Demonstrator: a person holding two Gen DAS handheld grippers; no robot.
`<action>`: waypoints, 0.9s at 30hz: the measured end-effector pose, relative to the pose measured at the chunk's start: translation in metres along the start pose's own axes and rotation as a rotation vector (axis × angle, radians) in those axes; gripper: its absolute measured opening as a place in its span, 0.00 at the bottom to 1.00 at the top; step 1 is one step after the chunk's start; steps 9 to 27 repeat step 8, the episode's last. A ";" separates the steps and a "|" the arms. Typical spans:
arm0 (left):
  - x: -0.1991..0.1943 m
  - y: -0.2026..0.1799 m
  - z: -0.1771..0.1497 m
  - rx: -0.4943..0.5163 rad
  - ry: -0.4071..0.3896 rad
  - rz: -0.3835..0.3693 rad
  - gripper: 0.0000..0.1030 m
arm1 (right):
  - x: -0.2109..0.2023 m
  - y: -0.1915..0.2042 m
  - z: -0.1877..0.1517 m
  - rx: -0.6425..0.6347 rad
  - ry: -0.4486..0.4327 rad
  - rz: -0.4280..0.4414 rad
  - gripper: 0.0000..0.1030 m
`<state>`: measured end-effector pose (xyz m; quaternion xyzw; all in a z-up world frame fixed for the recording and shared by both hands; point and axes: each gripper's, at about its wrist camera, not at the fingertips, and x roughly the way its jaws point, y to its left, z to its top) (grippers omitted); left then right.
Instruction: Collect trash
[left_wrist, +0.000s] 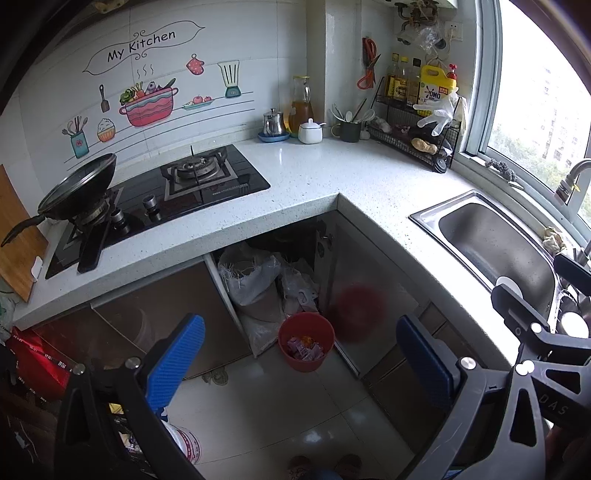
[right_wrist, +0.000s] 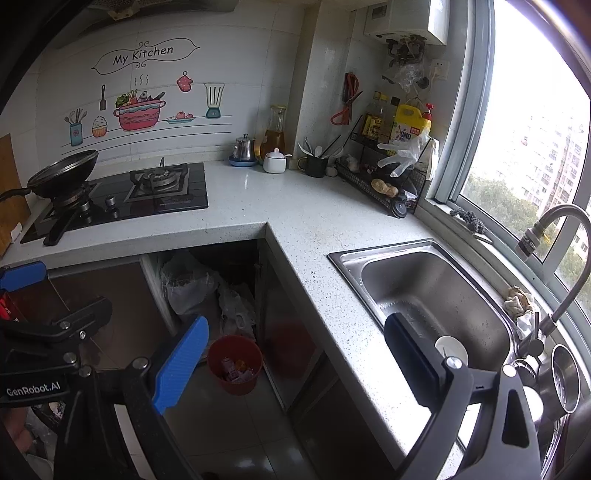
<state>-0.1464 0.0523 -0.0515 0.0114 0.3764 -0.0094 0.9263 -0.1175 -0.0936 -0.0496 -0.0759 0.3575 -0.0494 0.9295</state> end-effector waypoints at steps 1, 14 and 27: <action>0.000 -0.001 0.000 0.000 -0.004 -0.001 1.00 | 0.000 0.001 0.000 0.000 0.001 -0.001 0.93; 0.003 -0.004 0.000 0.008 0.009 -0.021 1.00 | -0.001 0.007 0.001 0.005 0.007 -0.011 0.93; 0.003 -0.004 0.000 0.008 0.009 -0.021 1.00 | -0.001 0.007 0.001 0.005 0.007 -0.011 0.93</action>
